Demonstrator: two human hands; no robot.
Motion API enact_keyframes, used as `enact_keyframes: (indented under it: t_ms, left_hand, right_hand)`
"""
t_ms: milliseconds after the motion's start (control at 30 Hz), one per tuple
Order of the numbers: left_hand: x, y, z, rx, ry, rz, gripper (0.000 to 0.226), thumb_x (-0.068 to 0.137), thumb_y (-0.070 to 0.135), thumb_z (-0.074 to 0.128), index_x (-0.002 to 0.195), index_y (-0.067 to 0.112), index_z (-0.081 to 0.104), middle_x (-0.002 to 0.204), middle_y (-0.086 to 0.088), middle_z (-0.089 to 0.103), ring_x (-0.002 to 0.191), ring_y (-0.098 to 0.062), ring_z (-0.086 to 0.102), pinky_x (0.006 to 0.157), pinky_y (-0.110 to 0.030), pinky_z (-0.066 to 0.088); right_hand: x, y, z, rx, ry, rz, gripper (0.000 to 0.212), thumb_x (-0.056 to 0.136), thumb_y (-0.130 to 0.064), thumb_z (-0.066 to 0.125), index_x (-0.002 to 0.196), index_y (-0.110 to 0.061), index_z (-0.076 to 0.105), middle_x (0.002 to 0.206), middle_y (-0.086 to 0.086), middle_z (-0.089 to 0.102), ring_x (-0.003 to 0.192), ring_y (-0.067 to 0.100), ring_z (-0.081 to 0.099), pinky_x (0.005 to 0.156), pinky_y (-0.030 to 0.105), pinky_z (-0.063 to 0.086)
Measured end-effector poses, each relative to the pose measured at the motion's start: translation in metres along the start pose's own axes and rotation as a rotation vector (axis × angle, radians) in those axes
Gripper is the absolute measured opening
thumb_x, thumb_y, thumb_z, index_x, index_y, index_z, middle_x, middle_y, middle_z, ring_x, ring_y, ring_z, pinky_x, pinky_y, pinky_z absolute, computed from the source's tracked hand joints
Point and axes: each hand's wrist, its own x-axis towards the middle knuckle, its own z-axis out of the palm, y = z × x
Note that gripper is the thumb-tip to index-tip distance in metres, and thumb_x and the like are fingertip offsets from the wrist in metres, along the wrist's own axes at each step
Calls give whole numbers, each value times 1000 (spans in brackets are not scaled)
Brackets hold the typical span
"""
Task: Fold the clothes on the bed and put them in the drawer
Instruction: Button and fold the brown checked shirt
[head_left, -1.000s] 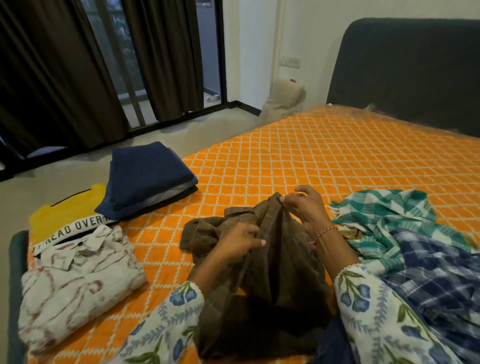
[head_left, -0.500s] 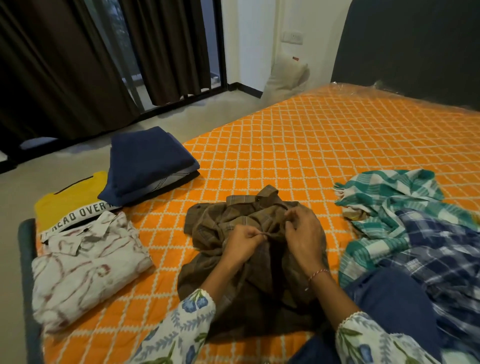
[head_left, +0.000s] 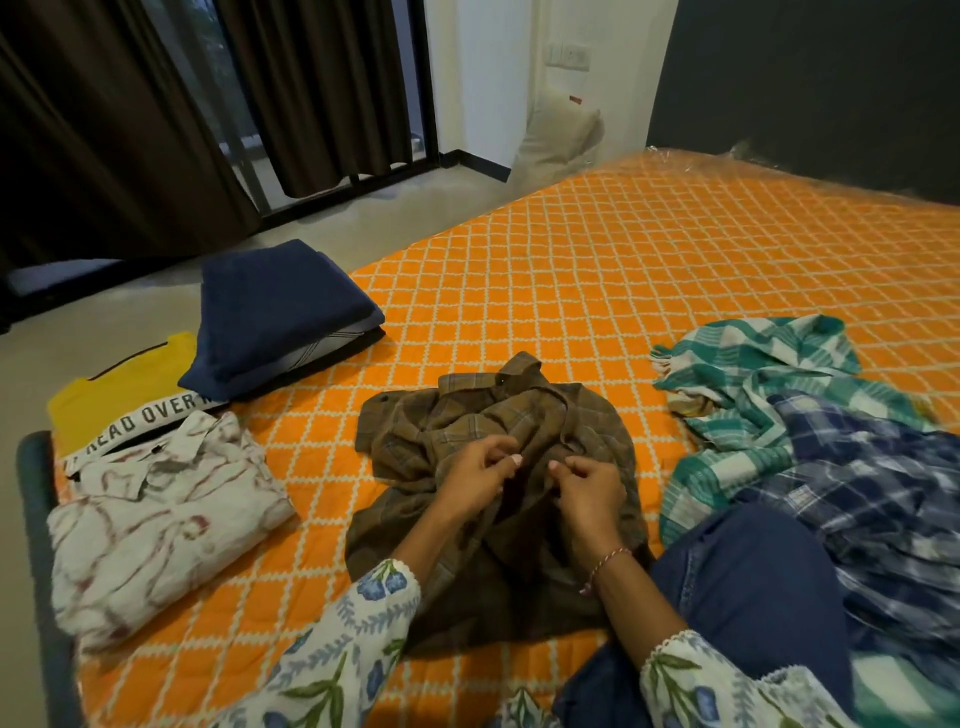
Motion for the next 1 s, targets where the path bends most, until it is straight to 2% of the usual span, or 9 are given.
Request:
enact_keyframes:
  t_ms: [100, 267, 367, 467, 567, 633, 700, 800, 1000]
  left_hand:
    - [16, 0, 1, 313, 182, 31, 28, 90, 14, 61, 118, 12, 59, 107, -5, 57, 100, -16, 56, 83, -26, 47]
    - [30, 6, 11, 653, 297, 64, 15, 88, 23, 64, 102, 21, 60, 117, -1, 45, 112, -21, 48, 90, -35, 41]
    - [41, 10, 15, 792, 244, 78, 30, 89, 29, 63, 119, 23, 57, 142, -9, 33, 136, -26, 28, 109, -44, 24]
    - [52, 17, 16, 826, 161, 72, 43, 94, 31, 56, 136, 23, 48, 156, -12, 13, 145, -28, 6, 115, -50, 10]
    - [63, 16, 13, 823, 150, 82, 33, 97, 29, 50, 130, 22, 56, 151, -8, 24, 142, -28, 13, 114, -49, 10]
    - [69, 13, 8, 782, 175, 132, 25, 97, 23, 50, 117, 20, 64, 136, -4, 43, 131, -26, 32, 110, -45, 19]
    - [72, 16, -1, 514, 181, 110, 20, 97, 15, 47, 109, 11, 63, 111, -8, 58, 107, -27, 52, 91, -38, 38]
    - [71, 29, -23, 117, 104, 3, 18, 101, 8, 35, 97, 5, 53, 80, -6, 50, 71, -21, 48, 60, -27, 35]
    - [65, 41, -54, -247, 186, -209, 25, 99, 3, 35, 79, 14, 45, 81, -7, 49, 68, -20, 49, 60, -31, 43]
  right_hand:
    - [11, -3, -1, 115, 52, 86, 5, 84, -4, 68, 84, -6, 72, 81, 8, 67, 74, 21, 63, 68, 42, 58]
    - [23, -6, 3, 208, 69, 116, 27, 81, -5, 72, 59, -15, 59, 67, 4, 61, 60, 14, 60, 56, 29, 53]
    - [29, -5, 4, 187, 80, 87, 33, 85, -6, 68, 55, -17, 58, 56, 5, 58, 51, 17, 58, 59, 36, 55]
    - [42, 6, 3, 140, 90, 62, 29, 84, -6, 65, 55, -7, 61, 63, 19, 64, 64, 33, 64, 70, 51, 57]
    - [54, 15, 1, 159, 40, 116, 31, 85, -5, 62, 55, -8, 63, 77, 27, 66, 67, 31, 63, 76, 56, 55]
    - [50, 7, -3, 155, 42, 141, 39, 87, -3, 59, 50, -15, 61, 70, 21, 66, 70, 31, 65, 76, 52, 55]
    - [48, 1, -3, 168, 64, 144, 40, 88, -2, 59, 52, -19, 61, 66, 9, 65, 72, 29, 67, 73, 45, 57]
    - [46, -8, 3, 186, 82, 91, 38, 89, -1, 59, 58, -23, 63, 70, 7, 67, 68, 19, 64, 69, 37, 57]
    - [32, -33, 28, 195, 53, -14, 35, 87, -4, 63, 59, -26, 63, 64, -1, 65, 64, 16, 64, 64, 36, 58]
